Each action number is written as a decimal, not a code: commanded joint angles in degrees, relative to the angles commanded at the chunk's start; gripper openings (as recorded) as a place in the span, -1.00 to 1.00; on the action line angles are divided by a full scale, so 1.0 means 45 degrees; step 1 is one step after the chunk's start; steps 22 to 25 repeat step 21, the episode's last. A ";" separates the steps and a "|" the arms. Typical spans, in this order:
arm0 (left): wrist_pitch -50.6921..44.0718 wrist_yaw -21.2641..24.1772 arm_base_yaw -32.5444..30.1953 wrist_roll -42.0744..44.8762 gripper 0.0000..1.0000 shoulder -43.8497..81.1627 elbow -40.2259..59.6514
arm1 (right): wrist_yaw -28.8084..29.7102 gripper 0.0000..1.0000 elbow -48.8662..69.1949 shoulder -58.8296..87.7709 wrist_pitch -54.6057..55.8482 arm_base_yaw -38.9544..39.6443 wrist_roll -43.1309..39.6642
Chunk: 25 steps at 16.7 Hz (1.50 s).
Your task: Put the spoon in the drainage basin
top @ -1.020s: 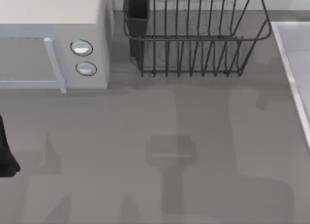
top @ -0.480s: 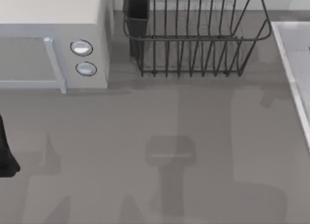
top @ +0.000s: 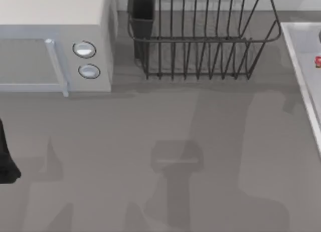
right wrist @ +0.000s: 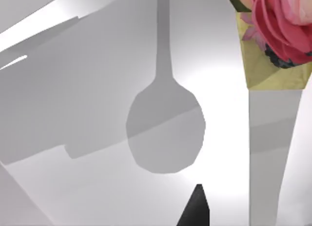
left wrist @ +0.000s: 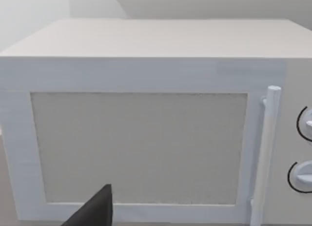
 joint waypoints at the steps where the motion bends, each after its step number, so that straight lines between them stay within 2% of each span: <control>1: 0.0000 0.0000 0.0000 0.0000 1.00 0.0000 0.0000 | 0.0000 -1.00 0.0000 0.0000 0.0000 0.0000 0.0000; 2: 0.0000 0.0000 0.0000 0.0000 1.00 0.0000 0.0000 | 0.0000 -1.00 0.0000 0.0000 0.0000 0.0000 0.0000; 15: 0.0000 0.0000 0.0000 0.0000 1.00 0.0000 0.0000 | 0.0000 0.96 0.0000 0.0000 0.0000 0.0000 0.0000; 25: 0.0000 0.0000 0.0000 0.0000 1.00 0.0000 0.0000 | 0.0000 1.00 0.0000 0.0000 0.0000 0.0000 0.0000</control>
